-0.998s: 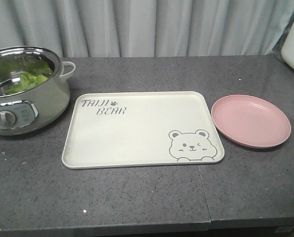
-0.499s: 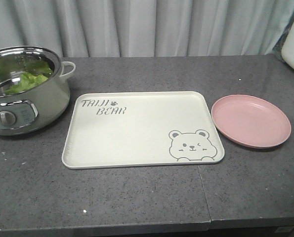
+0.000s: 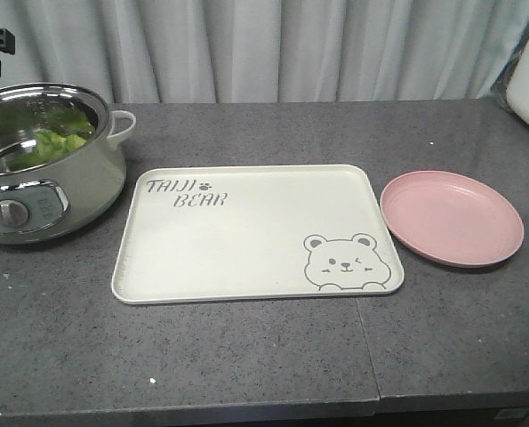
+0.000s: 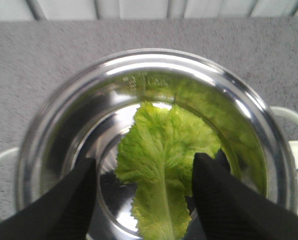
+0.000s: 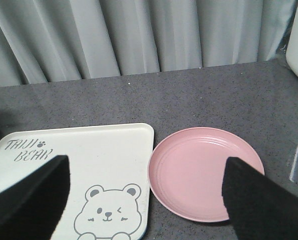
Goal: Transfer vegetables to tray and serve
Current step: 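Grasp a lettuce leaf with the left gripper and lift it out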
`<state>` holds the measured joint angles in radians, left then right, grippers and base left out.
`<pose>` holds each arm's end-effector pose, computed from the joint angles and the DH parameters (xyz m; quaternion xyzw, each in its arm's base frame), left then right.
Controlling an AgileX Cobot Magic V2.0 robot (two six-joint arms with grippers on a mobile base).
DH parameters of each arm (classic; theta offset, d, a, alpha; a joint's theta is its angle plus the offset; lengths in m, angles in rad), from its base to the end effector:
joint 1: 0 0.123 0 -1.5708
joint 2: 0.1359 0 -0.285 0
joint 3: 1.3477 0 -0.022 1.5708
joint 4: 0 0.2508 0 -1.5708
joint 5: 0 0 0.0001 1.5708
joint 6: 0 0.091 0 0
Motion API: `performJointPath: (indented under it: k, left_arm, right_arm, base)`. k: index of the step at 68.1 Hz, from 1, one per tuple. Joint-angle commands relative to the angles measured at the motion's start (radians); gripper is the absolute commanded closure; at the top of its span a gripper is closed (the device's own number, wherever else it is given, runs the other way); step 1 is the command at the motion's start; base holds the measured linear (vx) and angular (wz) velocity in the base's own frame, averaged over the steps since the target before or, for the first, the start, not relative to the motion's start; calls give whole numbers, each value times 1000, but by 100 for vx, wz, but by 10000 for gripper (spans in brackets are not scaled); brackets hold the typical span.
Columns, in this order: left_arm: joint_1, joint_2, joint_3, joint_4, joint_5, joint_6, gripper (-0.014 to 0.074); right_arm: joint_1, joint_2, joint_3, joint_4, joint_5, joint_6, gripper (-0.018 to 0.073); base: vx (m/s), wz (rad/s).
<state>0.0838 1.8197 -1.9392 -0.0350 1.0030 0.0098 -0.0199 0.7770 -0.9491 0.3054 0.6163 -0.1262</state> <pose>0.4103 0.0318 0.3951 -0.0374 0.9251 0.0005 0.3780 0.1474 0.0129 0.4045 0.0086 0.8135 0.1015 0.5726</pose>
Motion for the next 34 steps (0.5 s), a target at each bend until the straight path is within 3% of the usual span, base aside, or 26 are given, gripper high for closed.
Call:
performJointPath:
  k: [1, 34]
  left_arm:
    - [4, -6, -32, -45, -43, 25, 155]
    - [2, 146, -30, -98, -19, 54, 148]
  right_arm:
    - [-2, 0, -33, 7, -60, -10, -32]
    - [-2, 0, -33, 7, -48, -10, -32]
  base:
    - [0, 0]
    - [0, 0]
